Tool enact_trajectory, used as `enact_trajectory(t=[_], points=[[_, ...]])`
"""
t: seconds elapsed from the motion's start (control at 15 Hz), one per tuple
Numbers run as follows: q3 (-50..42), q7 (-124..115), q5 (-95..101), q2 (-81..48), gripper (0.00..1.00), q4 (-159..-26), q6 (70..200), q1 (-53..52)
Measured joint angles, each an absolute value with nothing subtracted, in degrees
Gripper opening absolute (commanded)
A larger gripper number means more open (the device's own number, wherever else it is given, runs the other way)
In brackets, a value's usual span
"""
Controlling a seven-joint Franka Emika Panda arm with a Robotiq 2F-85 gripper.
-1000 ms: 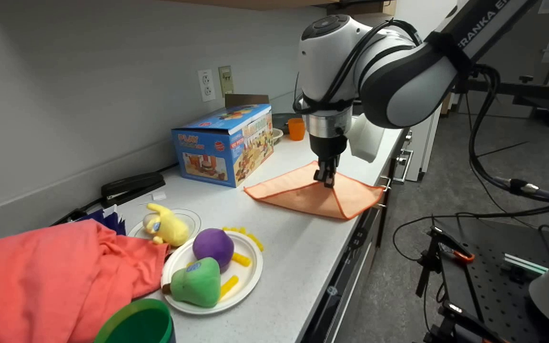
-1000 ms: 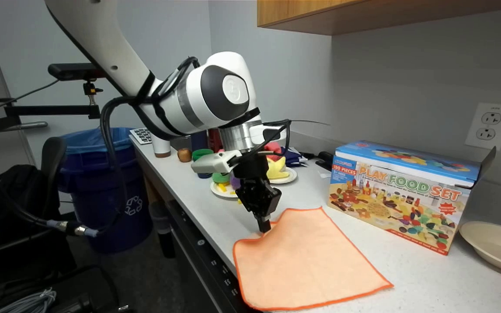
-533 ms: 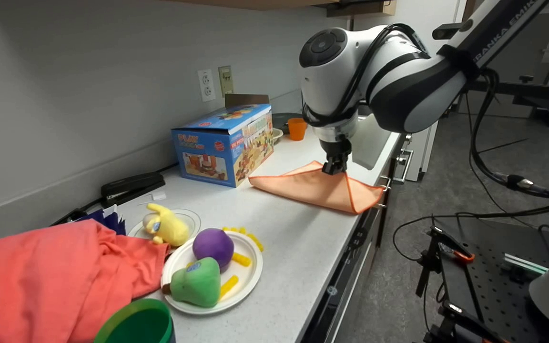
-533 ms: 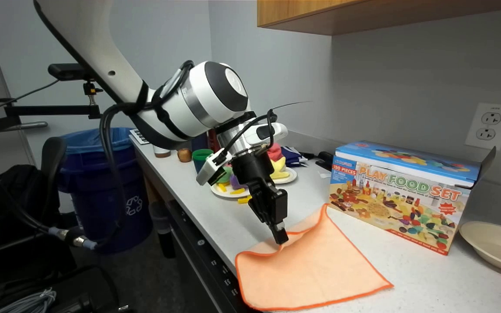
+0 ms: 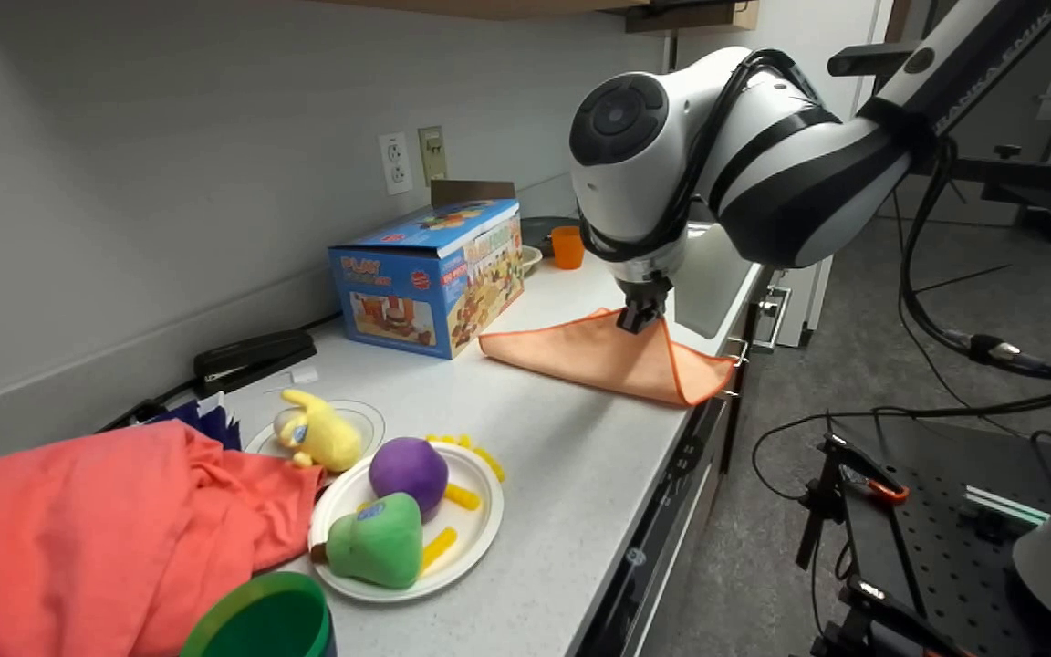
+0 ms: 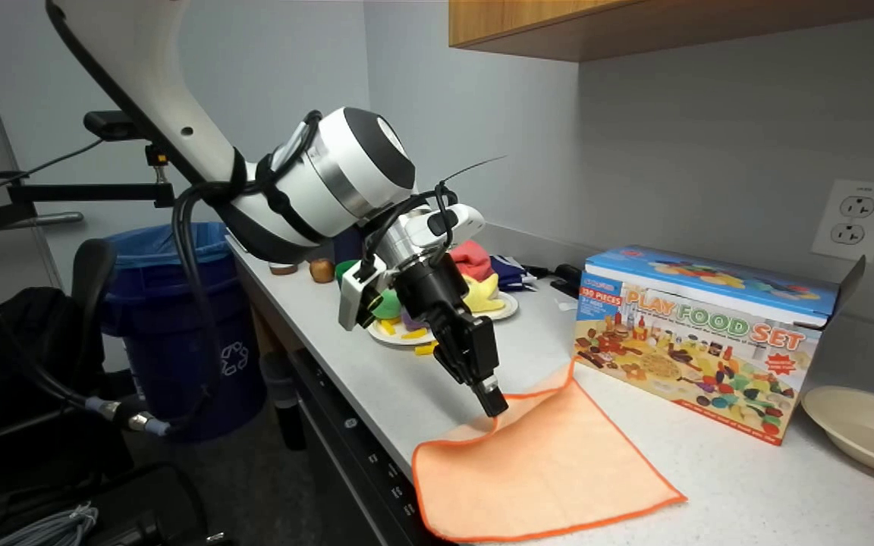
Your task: Fold the cloth on the counter
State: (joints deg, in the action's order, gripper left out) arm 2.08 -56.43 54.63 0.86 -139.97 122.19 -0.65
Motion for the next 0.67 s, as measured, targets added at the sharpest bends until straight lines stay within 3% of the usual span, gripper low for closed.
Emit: enact_trajectory(t=[0.67], points=[[1.8,-56.5,54.6,0.7,0.01,-139.8,122.2,-0.6]])
